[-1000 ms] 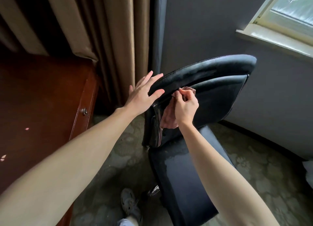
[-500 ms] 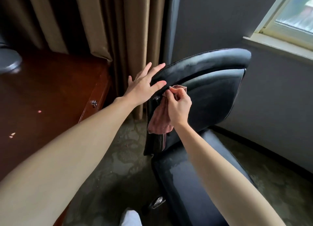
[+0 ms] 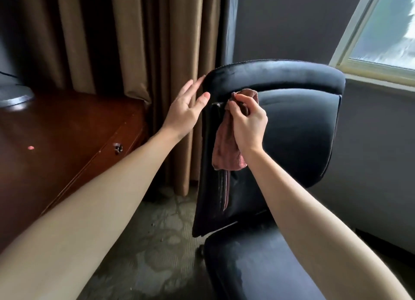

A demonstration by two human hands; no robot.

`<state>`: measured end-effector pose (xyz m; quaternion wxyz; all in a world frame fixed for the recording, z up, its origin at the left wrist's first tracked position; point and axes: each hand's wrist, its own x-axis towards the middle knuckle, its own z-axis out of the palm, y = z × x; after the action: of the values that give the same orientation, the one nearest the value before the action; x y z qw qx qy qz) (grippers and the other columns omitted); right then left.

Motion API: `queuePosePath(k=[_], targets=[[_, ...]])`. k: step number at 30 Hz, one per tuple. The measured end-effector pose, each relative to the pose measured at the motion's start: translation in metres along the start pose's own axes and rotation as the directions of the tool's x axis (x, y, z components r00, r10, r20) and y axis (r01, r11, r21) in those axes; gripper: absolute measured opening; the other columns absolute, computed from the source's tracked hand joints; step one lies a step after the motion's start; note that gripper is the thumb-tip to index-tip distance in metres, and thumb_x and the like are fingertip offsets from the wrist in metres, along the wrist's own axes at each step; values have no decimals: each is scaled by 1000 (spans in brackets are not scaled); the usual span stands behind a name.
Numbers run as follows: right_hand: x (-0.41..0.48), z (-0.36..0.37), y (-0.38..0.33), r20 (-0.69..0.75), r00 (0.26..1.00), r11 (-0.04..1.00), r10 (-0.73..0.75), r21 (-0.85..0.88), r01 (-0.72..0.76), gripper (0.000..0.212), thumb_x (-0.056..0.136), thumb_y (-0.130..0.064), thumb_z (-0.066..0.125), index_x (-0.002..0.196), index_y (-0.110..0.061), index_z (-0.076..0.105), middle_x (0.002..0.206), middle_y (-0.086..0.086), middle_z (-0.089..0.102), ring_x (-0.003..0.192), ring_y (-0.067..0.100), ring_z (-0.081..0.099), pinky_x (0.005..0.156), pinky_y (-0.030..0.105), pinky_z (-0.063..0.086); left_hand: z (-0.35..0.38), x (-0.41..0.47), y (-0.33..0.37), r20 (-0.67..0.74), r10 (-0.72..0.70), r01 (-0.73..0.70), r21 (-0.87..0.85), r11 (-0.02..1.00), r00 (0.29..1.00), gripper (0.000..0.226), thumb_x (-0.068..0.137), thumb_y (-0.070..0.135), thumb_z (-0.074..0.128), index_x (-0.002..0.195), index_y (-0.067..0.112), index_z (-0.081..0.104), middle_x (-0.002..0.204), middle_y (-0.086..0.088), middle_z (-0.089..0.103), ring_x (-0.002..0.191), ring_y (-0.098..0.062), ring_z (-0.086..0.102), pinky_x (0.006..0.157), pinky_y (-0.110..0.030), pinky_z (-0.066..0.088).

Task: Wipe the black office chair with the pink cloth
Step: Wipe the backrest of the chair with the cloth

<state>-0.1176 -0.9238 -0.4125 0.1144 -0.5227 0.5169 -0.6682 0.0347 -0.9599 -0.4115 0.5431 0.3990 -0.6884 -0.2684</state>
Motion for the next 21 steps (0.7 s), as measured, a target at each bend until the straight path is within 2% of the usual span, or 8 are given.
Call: queuePosePath(k=[2, 3, 5, 8, 12, 16, 18, 21], targets=[[0, 0, 5, 14, 998, 999, -53, 14, 53, 19, 86, -18, 71, 105, -18, 75, 102, -4, 73, 91, 2, 65, 85, 10, 46, 6, -6, -3, 26, 40, -38, -61, 997, 999, 54, 99, 35, 51, 151, 29, 38, 156, 9, 34, 144, -5, 29, 120, -22, 19], [1, 1, 7, 20, 997, 997, -81, 20, 81, 19, 86, -18, 71, 105, -19, 76, 104, -3, 73, 92, 3, 66, 88, 13, 47, 9, -8, -4, 50, 58, -54, -77, 996, 997, 58, 97, 34, 51, 152, 28, 35, 155, 13, 34, 143, -3, 29, 121, -24, 19], [7, 5, 7, 35, 990, 990, -139, 10, 138, 18, 85, -19, 70, 102, -21, 77, 105, -4, 73, 94, 6, 67, 92, 24, 50, 9, -10, -4, 98, 81, -73, -86, 994, 992, 69, 91, 36, 54, 154, 28, 29, 158, 12, 30, 145, 1, 24, 120, -22, 17], [15, 11, 2, 55, 972, 974, -226, 8, 226, 15, 82, -18, 71, 95, -18, 78, 100, -6, 72, 92, 9, 67, 92, 31, 50, 4, -14, -4, 157, 92, -82, -65, 995, 983, 80, 88, 27, 61, 156, 31, 20, 163, 10, 18, 140, 6, 16, 104, -3, 19], [8, 3, 7, 140, 949, 958, -281, -18, 287, 14, 83, -17, 73, 96, -19, 79, 96, -6, 73, 88, 8, 66, 87, 21, 49, 4, -20, -8, 233, 117, -102, -75, 992, 965, 103, 77, 11, 65, 158, 34, 5, 163, 7, 12, 135, 3, 12, 104, -10, 18], [-12, -16, 25, 219, 920, 935, -326, -72, 348, 12, 80, -12, 75, 91, -16, 79, 93, -7, 72, 83, 3, 63, 80, 5, 41, 6, -27, -6, 291, 82, -69, -53, 996, 953, 120, 62, 11, 63, 156, 41, -5, 163, 9, 9, 142, -5, 12, 113, -21, 19], [-13, -13, 21, 172, 922, 931, -348, -52, 362, 12, 80, -11, 75, 90, -16, 79, 92, -5, 73, 82, 4, 64, 79, 6, 42, 7, -27, -5, 299, 68, -61, -33, 998, 952, 121, 61, 7, 60, 156, 40, -7, 158, 12, 15, 135, -1, 15, 98, -7, 25], [3, 5, 1, 119, 918, 924, -378, -22, 383, 13, 81, -14, 72, 91, -19, 79, 95, -4, 74, 89, 11, 68, 90, 25, 50, 6, -24, -5, 296, 73, -65, -36, 997, 952, 114, 73, -14, 54, 157, 36, -5, 140, 22, 29, 120, 8, 35, 75, 3, 36]])
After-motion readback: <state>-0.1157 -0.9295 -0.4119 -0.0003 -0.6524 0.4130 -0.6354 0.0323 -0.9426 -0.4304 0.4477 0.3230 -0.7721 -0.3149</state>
